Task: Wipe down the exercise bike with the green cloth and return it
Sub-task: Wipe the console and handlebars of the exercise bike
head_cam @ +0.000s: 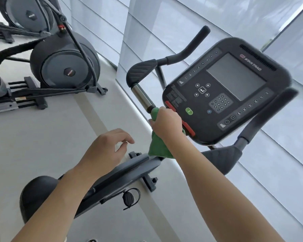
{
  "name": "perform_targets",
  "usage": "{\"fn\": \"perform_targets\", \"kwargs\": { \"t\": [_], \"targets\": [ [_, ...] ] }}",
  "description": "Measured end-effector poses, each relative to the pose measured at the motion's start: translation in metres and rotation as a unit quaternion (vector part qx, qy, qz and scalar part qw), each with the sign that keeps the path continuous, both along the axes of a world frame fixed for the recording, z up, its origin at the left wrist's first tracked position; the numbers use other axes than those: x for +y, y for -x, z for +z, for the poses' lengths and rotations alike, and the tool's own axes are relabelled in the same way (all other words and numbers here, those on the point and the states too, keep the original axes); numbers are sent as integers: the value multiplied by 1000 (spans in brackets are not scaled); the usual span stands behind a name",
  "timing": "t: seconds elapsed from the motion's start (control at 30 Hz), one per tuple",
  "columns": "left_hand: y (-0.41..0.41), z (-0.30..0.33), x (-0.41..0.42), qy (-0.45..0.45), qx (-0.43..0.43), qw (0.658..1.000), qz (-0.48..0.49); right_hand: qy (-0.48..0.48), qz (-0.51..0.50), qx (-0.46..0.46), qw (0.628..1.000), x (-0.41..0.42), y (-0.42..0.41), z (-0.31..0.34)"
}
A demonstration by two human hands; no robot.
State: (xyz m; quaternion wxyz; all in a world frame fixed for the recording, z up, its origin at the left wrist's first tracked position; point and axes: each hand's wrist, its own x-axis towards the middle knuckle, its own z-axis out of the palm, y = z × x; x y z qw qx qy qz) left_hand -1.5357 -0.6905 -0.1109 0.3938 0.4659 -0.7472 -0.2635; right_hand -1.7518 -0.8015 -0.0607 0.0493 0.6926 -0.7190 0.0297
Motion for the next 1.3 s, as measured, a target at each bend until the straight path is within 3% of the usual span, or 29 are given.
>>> {"fn": "perform_targets", "kwargs": {
  "t": [0.2, 0.47, 0.63, 0.8, 0.9, 1.13, 1.3],
  "targets": [
    [45, 8, -8, 16, 15, 998, -58, 25, -9, -31, 999, 77, 38, 1],
    [87, 16, -19, 38, 38, 993, -104, 91, 131, -41, 986, 155, 86, 18],
    [111, 18, -20, 57, 45, 989, -130, 165, 122, -110, 973, 193, 134, 17],
    [145, 17, -22, 68, 6, 983, -173, 223, 104, -122, 962, 183, 166, 21],
    [156, 10, -18, 72, -36, 986, -149, 247, 110, -123, 955, 168, 179, 22],
    [162, 6, -11, 12, 15, 993, -113, 233, 193, -174, 937, 136, 206, 30],
    [169, 1, 7, -28, 52, 994, -95, 185, 190, -205, 942, 111, 208, 44]
  ]
}}
